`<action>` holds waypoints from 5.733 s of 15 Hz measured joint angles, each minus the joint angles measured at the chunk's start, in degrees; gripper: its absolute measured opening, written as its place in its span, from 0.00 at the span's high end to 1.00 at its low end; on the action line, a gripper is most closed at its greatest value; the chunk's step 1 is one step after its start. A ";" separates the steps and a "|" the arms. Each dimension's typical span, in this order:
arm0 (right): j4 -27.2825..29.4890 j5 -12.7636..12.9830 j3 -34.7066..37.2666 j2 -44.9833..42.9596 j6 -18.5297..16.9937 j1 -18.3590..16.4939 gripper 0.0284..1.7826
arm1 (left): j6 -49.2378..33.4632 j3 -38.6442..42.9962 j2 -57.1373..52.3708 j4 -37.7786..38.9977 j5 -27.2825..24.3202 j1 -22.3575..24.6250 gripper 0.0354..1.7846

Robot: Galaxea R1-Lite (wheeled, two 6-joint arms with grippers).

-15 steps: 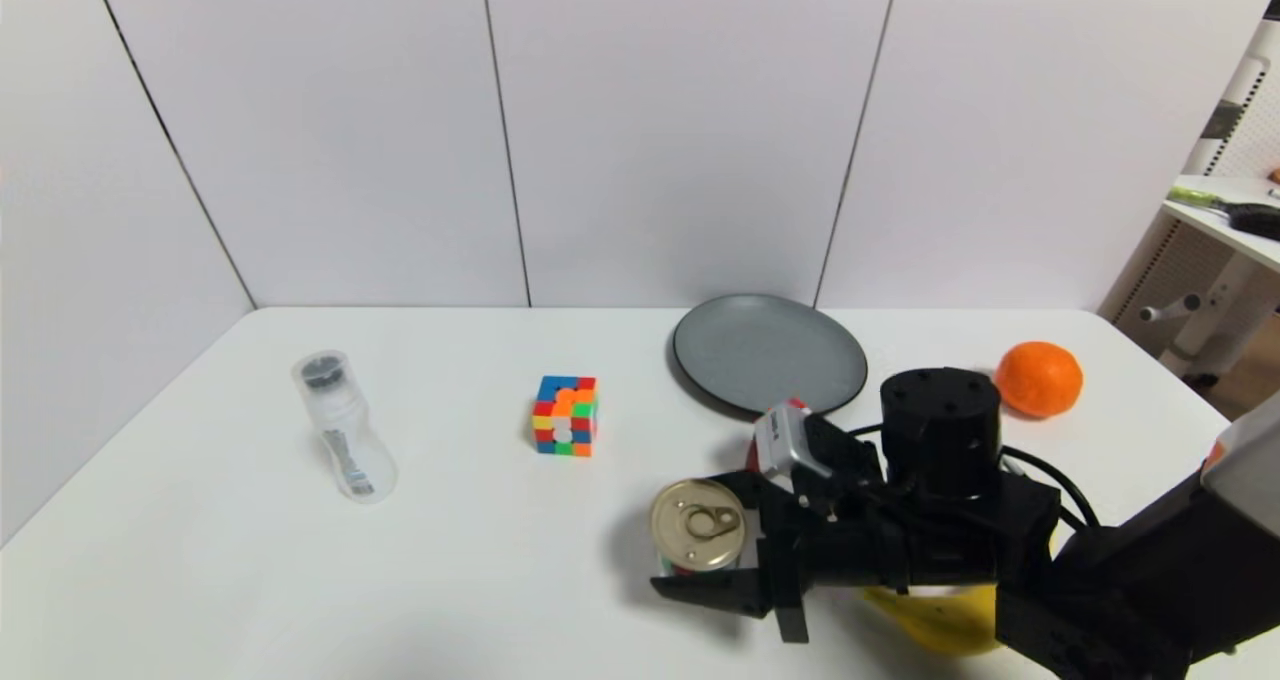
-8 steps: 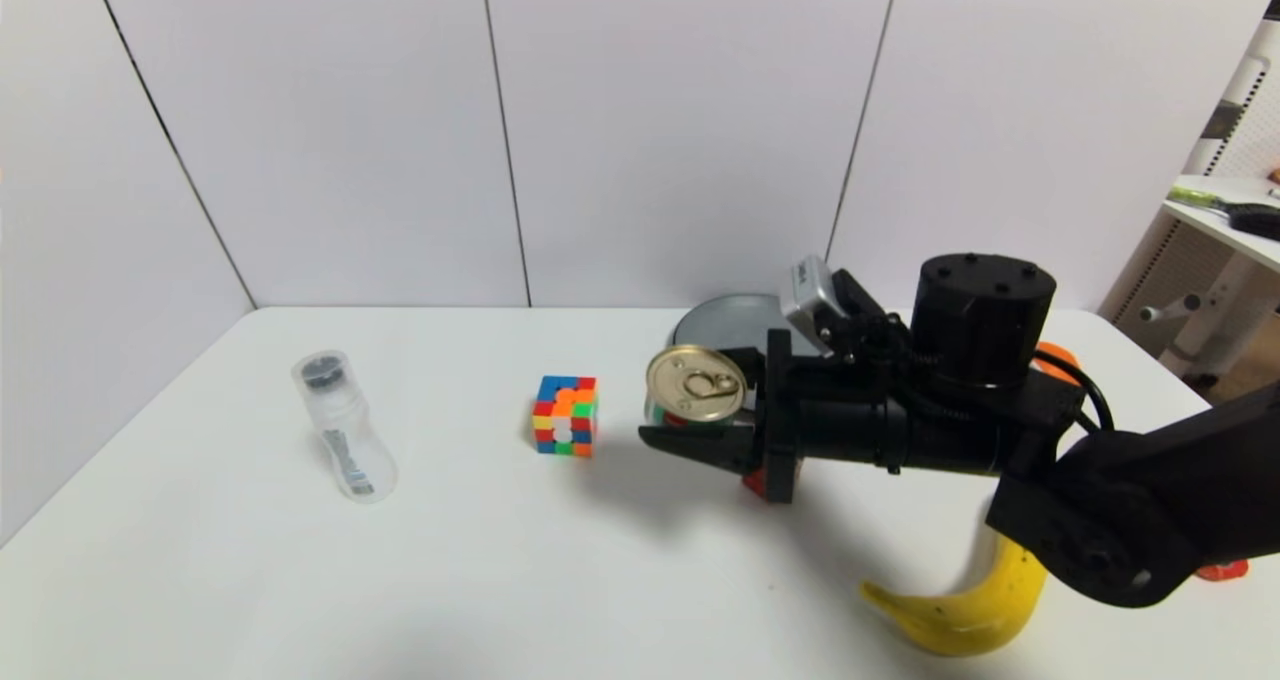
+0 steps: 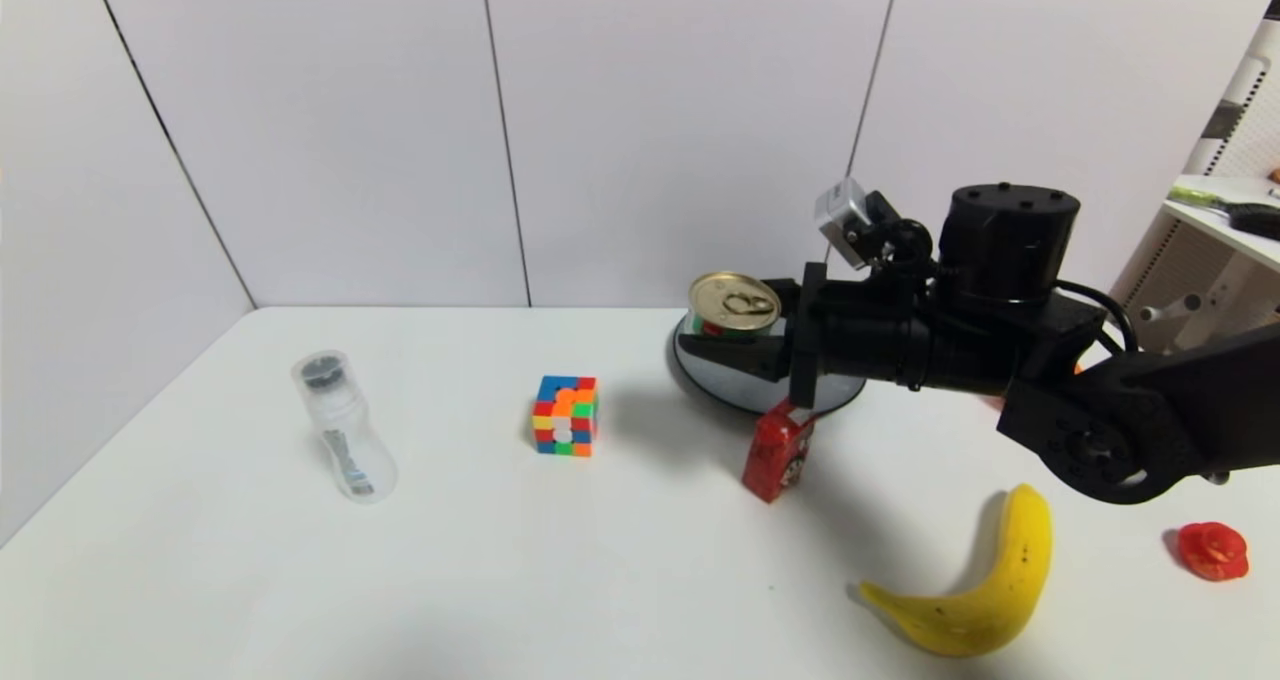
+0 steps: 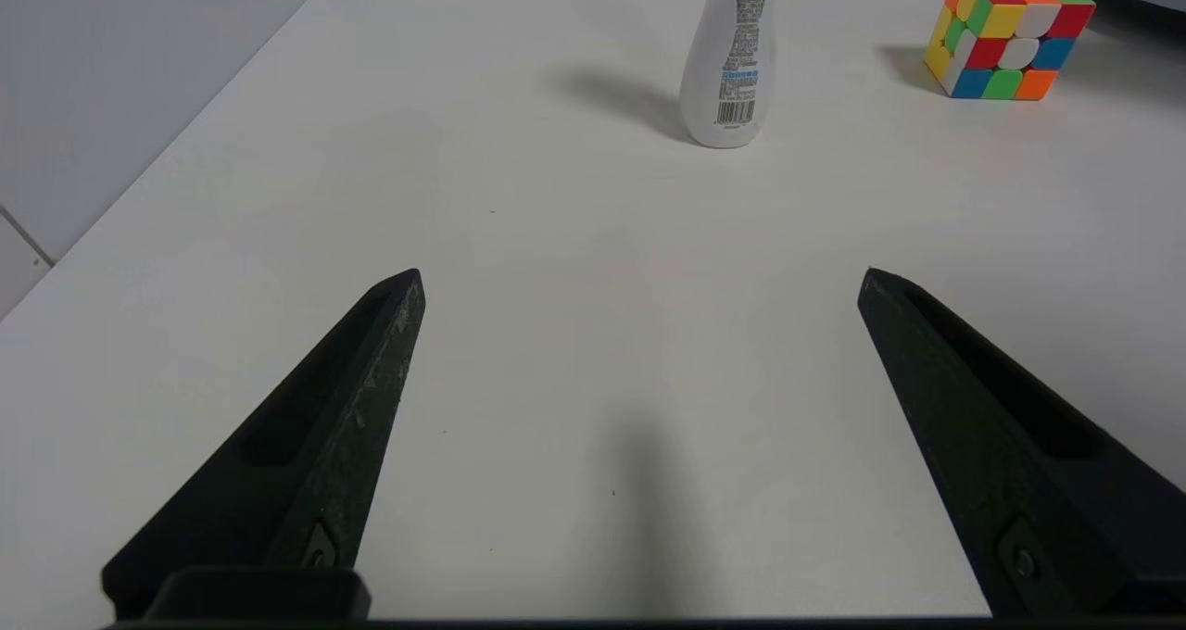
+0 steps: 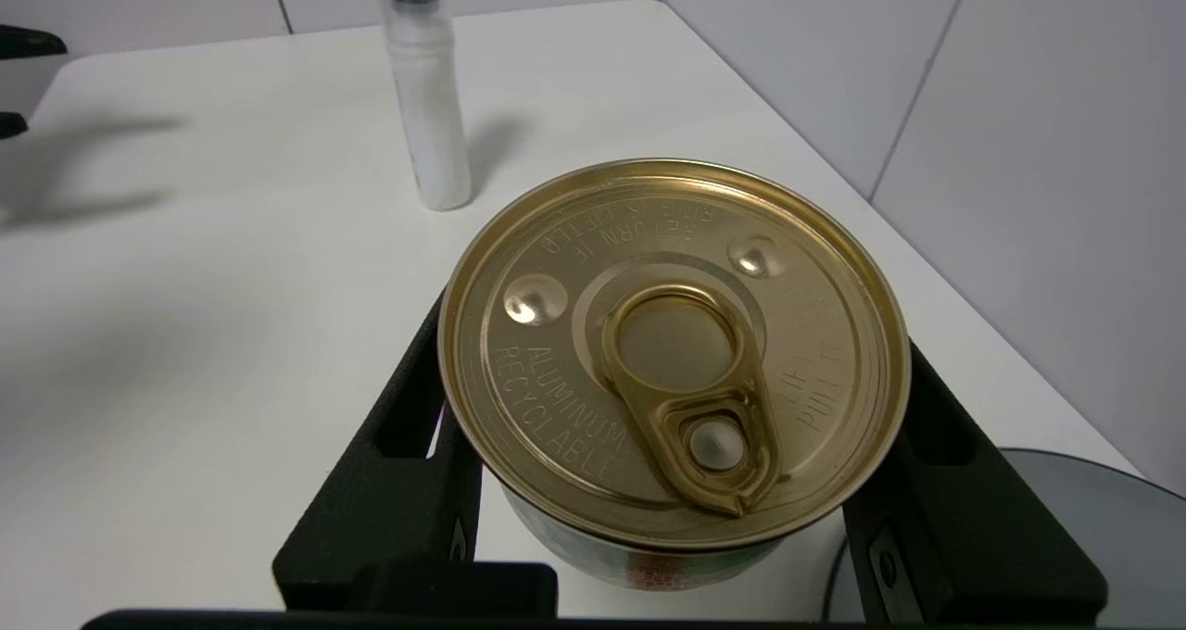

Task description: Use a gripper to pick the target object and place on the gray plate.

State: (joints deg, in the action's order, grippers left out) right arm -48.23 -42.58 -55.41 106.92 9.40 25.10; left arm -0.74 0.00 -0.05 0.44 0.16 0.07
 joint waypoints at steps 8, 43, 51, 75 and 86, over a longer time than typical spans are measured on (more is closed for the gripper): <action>7.72 0.02 -8.24 6.89 0.27 -8.16 0.43 | 0.00 0.00 0.00 0.02 0.00 0.00 0.06; 9.09 -0.17 -19.57 25.93 4.11 -12.90 0.44 | 0.00 0.00 0.00 0.02 0.00 0.00 0.06; 9.28 -0.11 -19.24 25.60 4.13 -12.81 0.44 | 0.00 0.00 0.00 0.00 0.00 0.00 0.06; 22.74 -0.06 -8.35 1.73 3.57 -18.03 0.09 | 0.00 0.00 0.00 0.00 -0.02 0.00 0.06; 32.63 1.32 23.16 -50.83 3.17 -30.90 0.05 | 0.00 0.00 0.00 0.02 0.00 0.00 0.06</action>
State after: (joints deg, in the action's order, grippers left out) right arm -15.59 -41.27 -32.24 56.09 12.57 -5.80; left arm -0.74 0.00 -0.05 0.46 0.16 0.07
